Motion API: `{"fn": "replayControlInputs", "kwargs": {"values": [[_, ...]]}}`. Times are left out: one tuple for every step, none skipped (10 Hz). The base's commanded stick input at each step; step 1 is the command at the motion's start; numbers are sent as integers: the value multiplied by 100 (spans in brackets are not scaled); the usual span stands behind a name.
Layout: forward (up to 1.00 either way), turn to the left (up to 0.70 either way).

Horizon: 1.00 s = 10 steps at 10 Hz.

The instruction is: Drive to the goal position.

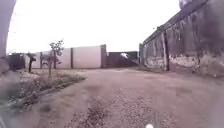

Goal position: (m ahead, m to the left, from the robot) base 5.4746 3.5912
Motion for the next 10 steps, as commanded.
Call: {"fn": "replayControlInputs", "kwargs": {"values": [[100,0],[100,0],[100,0],[100,0],[100,0],[100,0],[100,0],[100,0],[100,0],[100,0]]}}
